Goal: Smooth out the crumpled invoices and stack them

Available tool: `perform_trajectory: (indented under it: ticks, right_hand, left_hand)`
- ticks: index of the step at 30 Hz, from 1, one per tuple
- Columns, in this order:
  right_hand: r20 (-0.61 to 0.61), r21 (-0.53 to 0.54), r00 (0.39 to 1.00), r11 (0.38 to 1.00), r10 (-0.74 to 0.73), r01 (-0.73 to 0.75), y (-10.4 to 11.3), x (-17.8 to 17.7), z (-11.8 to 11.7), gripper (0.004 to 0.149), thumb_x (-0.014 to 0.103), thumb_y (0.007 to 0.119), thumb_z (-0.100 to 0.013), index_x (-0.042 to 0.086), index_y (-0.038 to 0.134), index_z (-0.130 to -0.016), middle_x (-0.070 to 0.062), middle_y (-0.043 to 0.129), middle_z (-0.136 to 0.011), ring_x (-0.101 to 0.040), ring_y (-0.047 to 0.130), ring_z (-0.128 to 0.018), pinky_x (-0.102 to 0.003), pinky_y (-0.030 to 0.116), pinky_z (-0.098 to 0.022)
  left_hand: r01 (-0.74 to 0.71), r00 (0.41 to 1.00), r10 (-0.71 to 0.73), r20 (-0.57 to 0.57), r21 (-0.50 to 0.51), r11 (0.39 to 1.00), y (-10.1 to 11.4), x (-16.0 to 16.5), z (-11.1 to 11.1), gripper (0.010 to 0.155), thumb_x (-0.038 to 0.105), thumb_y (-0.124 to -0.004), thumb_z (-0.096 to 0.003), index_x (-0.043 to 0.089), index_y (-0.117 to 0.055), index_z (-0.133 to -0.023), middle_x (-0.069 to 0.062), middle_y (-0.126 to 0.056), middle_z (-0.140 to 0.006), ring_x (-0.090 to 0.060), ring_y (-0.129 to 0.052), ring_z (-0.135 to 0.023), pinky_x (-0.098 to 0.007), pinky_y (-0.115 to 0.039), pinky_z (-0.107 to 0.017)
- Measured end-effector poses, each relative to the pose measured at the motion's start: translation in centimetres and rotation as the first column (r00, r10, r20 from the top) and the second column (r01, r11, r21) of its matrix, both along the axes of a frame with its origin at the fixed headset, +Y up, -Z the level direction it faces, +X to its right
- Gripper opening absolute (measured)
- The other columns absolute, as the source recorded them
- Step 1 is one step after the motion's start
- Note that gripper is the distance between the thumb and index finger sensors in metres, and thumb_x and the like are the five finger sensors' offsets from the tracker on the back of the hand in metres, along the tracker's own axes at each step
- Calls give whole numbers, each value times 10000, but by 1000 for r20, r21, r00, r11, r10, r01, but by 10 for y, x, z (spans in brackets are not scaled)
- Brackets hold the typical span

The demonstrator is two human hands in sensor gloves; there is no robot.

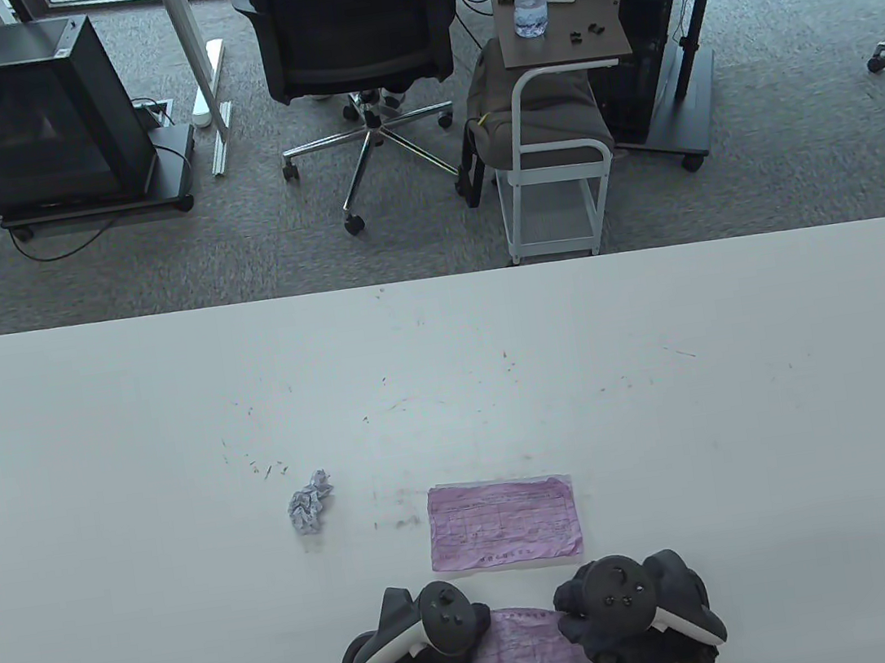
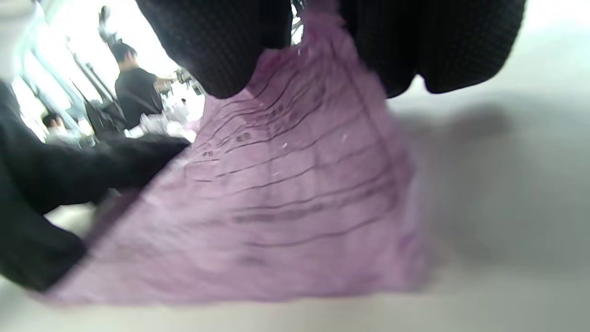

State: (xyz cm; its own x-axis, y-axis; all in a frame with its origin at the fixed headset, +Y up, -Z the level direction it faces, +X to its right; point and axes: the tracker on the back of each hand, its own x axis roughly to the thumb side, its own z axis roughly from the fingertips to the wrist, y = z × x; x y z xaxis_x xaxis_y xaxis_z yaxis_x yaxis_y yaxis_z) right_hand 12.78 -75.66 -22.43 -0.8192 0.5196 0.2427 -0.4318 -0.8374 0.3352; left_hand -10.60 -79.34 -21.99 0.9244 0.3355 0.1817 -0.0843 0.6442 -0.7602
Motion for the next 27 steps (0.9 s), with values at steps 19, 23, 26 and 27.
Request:
perform_trajectory:
  ticks: [19,23,26,27]
  right_hand:
    - [-59,441,991,894,120,-82,58,-9,19,397,311,815,-528,135,744,-876,-40,978,-466,-109,954,-225,-358,902,-232]
    - [-46,490,996,871,74,-42,72,-3,27,388,330,821,-524,151,766,-864,-26,980,-446,-103,949,-212,-352,903,-223]
    - [-69,487,997,871,-35,64,78,1,30,385,333,823,-522,165,771,-864,-25,979,-447,-105,948,-214,-354,901,-228]
    - [-104,473,991,872,-88,127,79,3,30,384,334,822,-522,169,770,-865,-25,977,-453,-107,948,-219,-356,900,-233]
  left_hand:
    - [-99,995,100,-31,24,995,6,0,-2,886,456,-800,-542,241,-151,-1106,-194,96,-1046,-632,91,-882,-737,-176,-603]
    - [-311,945,318,-75,100,945,21,-5,-4,903,468,-790,-541,204,-131,-1098,-252,57,-1047,-639,-68,-957,-728,-309,-654]
    - [-493,846,510,-156,138,859,25,-11,-4,942,479,-781,-544,177,-60,-1069,-287,23,-1047,-639,-173,-983,-706,-397,-671]
    - [-559,793,579,-190,152,815,24,-13,-5,954,481,-779,-545,172,-35,-1057,-294,21,-1044,-638,-190,-987,-703,-407,-673]
